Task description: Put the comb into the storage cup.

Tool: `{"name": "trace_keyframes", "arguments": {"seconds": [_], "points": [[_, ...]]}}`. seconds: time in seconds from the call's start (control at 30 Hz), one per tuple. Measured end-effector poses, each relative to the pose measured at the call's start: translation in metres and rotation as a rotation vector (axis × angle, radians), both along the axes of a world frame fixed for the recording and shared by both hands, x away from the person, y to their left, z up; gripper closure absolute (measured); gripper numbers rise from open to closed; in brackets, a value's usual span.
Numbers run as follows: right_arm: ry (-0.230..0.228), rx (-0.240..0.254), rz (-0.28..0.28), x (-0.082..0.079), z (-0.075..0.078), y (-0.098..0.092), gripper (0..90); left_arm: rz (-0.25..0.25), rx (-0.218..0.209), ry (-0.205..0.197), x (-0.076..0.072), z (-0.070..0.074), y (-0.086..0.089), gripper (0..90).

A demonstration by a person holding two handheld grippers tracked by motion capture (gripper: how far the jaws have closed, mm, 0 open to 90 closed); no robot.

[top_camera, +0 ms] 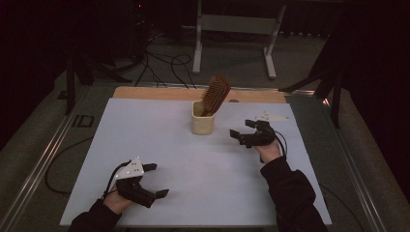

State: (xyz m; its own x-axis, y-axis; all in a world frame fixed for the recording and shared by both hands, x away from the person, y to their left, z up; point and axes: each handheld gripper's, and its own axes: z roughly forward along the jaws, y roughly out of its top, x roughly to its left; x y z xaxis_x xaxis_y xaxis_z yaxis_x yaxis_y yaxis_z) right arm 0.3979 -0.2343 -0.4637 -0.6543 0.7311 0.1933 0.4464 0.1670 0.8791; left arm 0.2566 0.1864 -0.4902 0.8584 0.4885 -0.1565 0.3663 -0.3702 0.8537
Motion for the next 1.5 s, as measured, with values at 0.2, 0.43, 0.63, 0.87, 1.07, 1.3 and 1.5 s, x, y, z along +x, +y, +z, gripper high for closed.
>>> {"name": "trace_keyframes", "arguments": {"seconds": [0.2, 0.43, 0.63, 0.87, 1.07, 1.3, 1.5], "points": [[0.007, 0.001, 0.015, -0.012, -0.009, -0.003, 9.8, 0.001, 0.009, -0.005, 0.0, 0.0, 0.001, 0.1], [0.017, 0.006, 0.016, -0.024, -0.016, -0.009, 9.8, 0.012, 0.002, -0.008, 0.0, -0.001, 0.001, 0.1], [0.022, -0.011, 0.022, -0.038, -0.023, -0.015, 9.8, 0.014, 0.01, -0.014, 0.0, -0.001, 0.001, 0.1], [0.02, -0.038, 0.036, -0.059, -0.027, -0.017, 9.8, 0.018, 0.016, -0.018, 0.0, -0.001, 0.002, 0.0], [0.009, -0.053, 0.045, -0.078, -0.026, -0.02, 9.8, 0.018, 0.015, -0.019, -0.001, -0.001, 0.002, 0.0], [-0.012, -0.069, 0.056, -0.101, -0.028, -0.025, 9.8, 0.017, 0.011, -0.021, -0.001, -0.001, 0.003, 0.1], [-0.01, -0.059, 0.053, -0.115, -0.029, -0.032, 9.8, 0.015, 0.008, -0.024, -0.001, 0.0, 0.003, 0.1]]}}
